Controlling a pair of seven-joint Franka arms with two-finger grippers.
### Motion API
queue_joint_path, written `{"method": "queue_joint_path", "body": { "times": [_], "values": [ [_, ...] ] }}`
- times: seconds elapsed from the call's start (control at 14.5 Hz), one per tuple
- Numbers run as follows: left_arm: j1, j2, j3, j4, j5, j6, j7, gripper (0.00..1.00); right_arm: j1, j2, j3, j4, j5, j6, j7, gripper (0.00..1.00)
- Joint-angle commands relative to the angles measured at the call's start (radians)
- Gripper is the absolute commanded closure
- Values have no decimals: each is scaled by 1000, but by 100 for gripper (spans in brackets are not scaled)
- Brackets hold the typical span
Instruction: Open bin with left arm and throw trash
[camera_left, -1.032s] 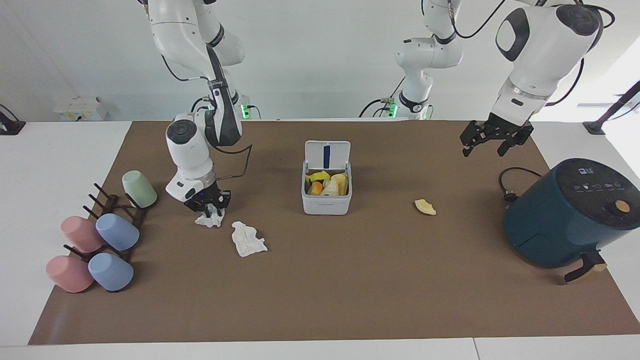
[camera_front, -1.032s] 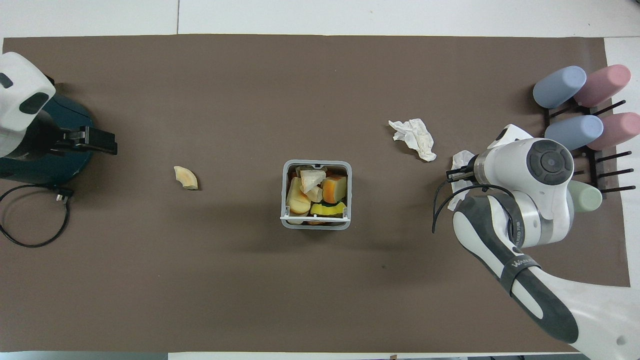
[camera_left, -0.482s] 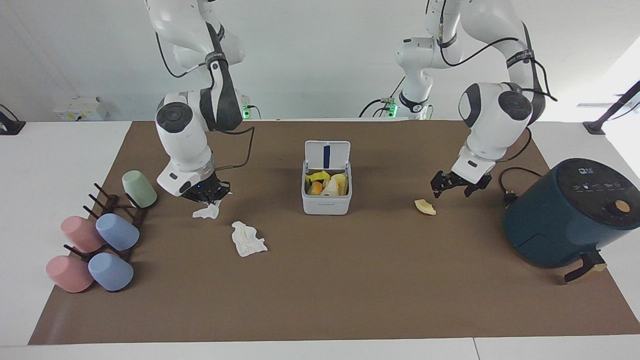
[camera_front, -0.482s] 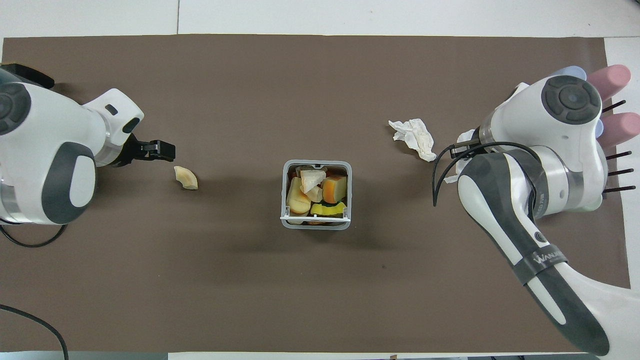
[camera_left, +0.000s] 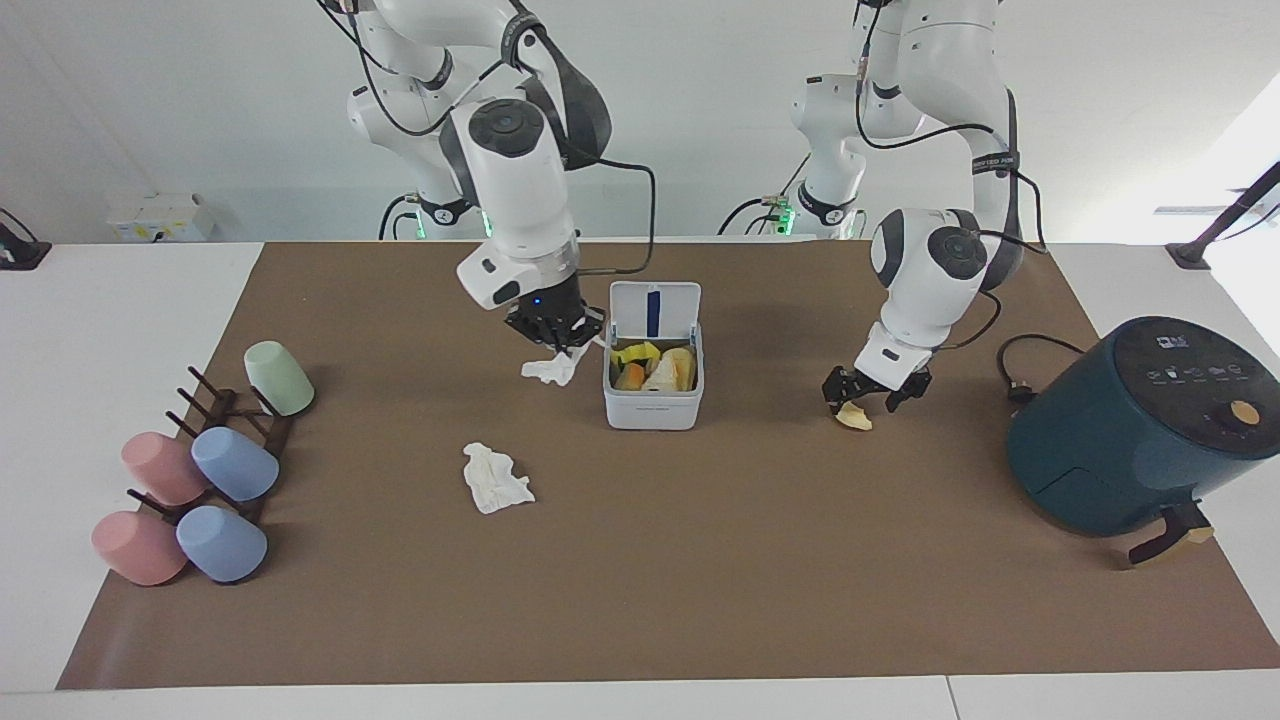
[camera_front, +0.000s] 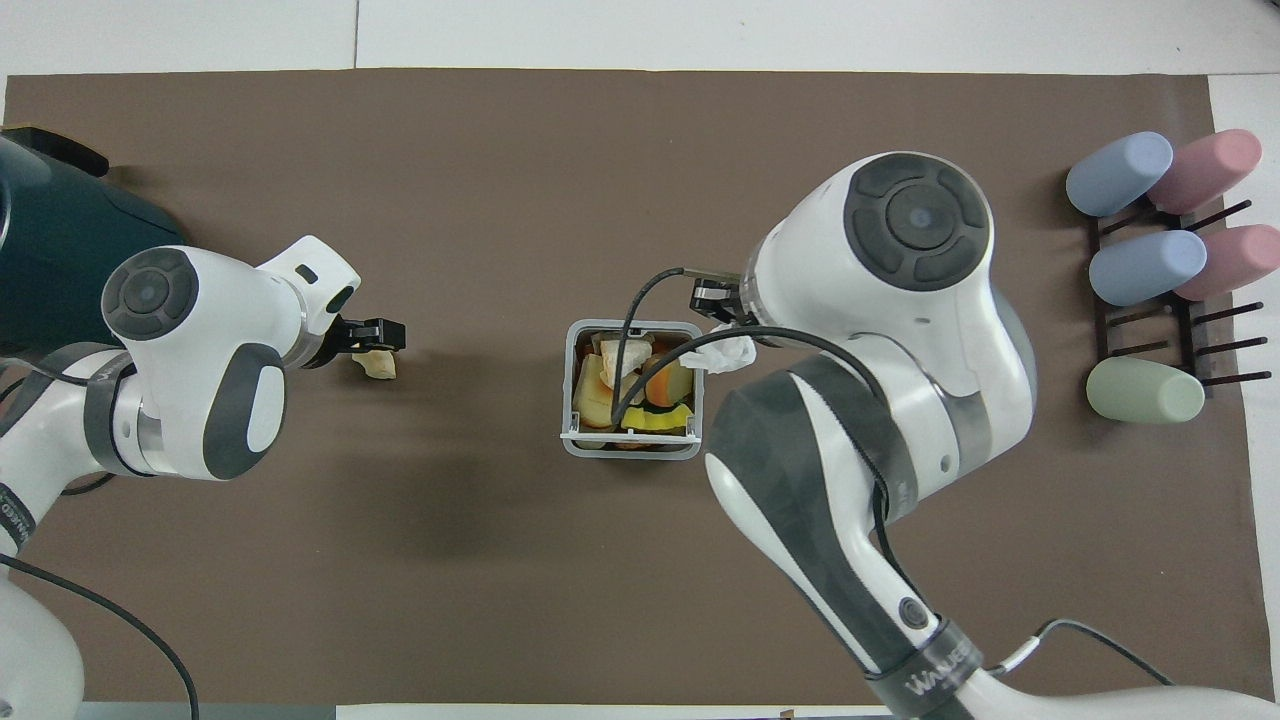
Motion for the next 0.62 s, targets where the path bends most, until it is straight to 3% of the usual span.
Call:
{"method": "queue_joint_path", "body": {
  "times": [0.0,0.07,0.34,0.55],
  "values": [
    [-30,12,10,-23,-10,39,-23,56,13,13,0,3,90,50,139,100],
    [-32,12,10,-23,-10,33,-43,100,43,9,-2,-12,94,68,188,100],
    [-41,-3,12,-22,-10,15,-45,100,106,-40,0,-167,94,205,250,100],
    [-38,-46,12,10,-10,-71,-49,100,127,-54,-2,-199,94,237,278,100]
  ]
}}
